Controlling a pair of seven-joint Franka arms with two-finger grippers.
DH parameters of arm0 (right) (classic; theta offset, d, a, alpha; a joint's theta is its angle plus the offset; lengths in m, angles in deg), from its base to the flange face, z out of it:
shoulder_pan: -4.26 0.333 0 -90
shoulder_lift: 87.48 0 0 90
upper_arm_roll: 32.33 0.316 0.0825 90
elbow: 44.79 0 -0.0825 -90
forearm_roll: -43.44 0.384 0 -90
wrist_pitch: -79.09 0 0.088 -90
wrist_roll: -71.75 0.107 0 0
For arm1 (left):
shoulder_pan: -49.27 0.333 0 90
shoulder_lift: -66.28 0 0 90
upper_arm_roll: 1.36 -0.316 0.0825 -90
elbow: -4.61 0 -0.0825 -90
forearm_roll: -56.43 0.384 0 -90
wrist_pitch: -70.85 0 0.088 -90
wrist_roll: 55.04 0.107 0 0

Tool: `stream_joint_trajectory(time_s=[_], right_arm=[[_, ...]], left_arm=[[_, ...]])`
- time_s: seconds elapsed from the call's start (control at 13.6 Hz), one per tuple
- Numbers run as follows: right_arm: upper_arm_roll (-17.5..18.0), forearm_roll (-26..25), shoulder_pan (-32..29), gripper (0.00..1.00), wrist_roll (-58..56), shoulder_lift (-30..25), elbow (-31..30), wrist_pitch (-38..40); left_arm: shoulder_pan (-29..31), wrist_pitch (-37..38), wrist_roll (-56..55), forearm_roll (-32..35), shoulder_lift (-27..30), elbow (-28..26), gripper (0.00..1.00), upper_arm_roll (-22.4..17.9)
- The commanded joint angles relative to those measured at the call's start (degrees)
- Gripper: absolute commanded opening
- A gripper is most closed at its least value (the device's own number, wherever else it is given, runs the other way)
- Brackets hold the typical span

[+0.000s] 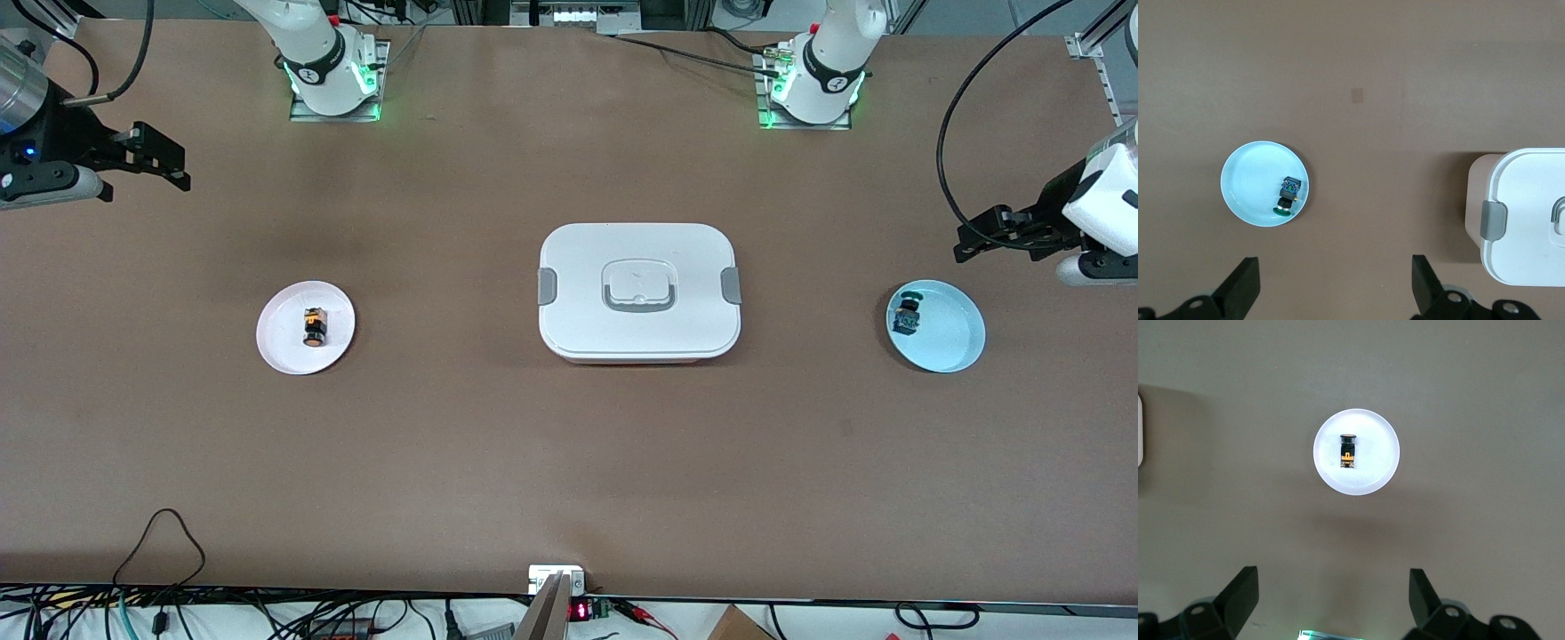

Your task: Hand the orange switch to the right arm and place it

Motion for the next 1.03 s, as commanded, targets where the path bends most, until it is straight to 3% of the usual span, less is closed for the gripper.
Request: stream_joint_trajectory(time_s=[0.0, 0.37, 0.95], right_arm=[[1.4, -0.9, -1.4, 1.0, 1.1, -1.8, -2.2, -1.3], [1.0, -3.0, -1.6, 1.0, 1.1, 1.3, 2.0, -1.6], [1.4, -4.5, -1.2, 1.0, 1.4, 4.4, 3.6, -3.2]], left_arm=[[0.6, 0.5, 0.2, 0.8, 0.5, 0.3, 1.0, 0.5], [0.6, 0.4, 0.3, 0.8, 0.4, 0.3, 1.0, 0.5], [0.6, 0.4, 0.2, 0.8, 0.3, 0.4, 1.0, 0.6]])
